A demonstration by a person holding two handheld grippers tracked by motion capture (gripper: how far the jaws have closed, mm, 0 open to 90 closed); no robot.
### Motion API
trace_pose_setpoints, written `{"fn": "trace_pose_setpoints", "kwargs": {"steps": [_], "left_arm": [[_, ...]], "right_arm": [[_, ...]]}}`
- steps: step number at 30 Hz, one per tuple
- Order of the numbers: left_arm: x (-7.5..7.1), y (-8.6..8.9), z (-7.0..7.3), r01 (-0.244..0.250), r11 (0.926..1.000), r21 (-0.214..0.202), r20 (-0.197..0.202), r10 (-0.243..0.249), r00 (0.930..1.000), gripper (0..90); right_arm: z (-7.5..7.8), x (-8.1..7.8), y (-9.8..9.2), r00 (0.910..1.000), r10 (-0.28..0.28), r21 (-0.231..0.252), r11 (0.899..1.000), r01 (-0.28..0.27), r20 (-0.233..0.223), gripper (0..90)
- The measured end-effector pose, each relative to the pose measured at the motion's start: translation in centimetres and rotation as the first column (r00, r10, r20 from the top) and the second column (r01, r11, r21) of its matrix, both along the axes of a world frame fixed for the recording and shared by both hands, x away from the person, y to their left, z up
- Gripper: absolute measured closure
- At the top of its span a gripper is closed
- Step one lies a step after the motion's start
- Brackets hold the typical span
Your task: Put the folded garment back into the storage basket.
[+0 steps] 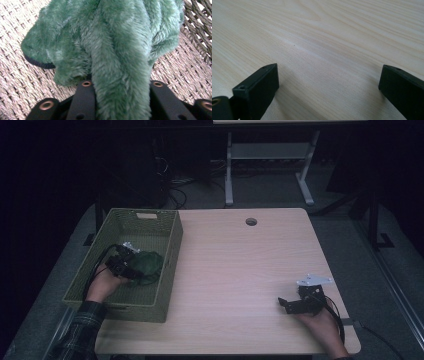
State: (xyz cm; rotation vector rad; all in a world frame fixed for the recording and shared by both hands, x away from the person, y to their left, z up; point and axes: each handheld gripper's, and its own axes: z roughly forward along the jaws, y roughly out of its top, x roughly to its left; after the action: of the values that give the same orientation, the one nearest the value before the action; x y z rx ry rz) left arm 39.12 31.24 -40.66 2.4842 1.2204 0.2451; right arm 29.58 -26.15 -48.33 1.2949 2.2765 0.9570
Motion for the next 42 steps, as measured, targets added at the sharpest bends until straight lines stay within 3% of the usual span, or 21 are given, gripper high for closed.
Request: {"fn": "trace_pose_setpoints", "kwargs": {"steps": [5, 10, 14, 22, 28, 39, 42], "left_arm": [[-0.3, 0.3, 0.7, -0.001, 0.9998, -0.019, 0.007, 0.001, 1.0, 50.2], [-0.9, 0.5, 1.6, -0.011, 0.9997, -0.023, 0.058, 0.012, 0.9982, 27.3], [-1.1, 0.8, 2.8, -0.015, 0.9992, -0.036, 0.087, 0.018, 0.9961, 18.4], [-1.3, 0.1, 4.9, 0.0, 0.9963, -0.086, 0.122, 0.01, 0.9925, 16.2], [-1.6, -1.9, 6.4, 0.035, 0.9881, -0.15, 0.15, -0.012, 0.9886, 16.1], [-2.7, -7.5, 8.5, 0.135, 0.9664, -0.219, 0.206, -0.089, 0.9745, 15.7], [-3.0, -9.1, 8.9, 0.158, 0.9567, -0.245, 0.224, -0.102, 0.9692, 15.7]], "right_arm": [[0.0, 0.0, 0.0, 1.0, 0.0, 0.0, 1.0, 0.0, 0.001, 2.8], [0.0, 0.0, 0.0, 1.0, 0.0, -0.001, 1.0, 0.0, 0.001, 2.7], [0.0, 0.0, 0.0, 1.0, 0.0, 0.0, 1.0, 0.0, 0.001, 2.8], [0.0, 0.0, 0.0, 1.0, 0.0, 0.0, 1.0, 0.0, 0.001, 2.8], [0.0, 0.0, 0.0, 1.0, 0.0, 0.0, 1.0, 0.0, 0.0, 2.8], [0.0, 0.0, 0.0, 1.0, 0.004, 0.0, 1.0, -0.004, 0.0, 2.7], [0.0, 0.0, 0.0, 1.0, 0.005, 0.0, 1.0, -0.005, 0.0, 2.8]]}}
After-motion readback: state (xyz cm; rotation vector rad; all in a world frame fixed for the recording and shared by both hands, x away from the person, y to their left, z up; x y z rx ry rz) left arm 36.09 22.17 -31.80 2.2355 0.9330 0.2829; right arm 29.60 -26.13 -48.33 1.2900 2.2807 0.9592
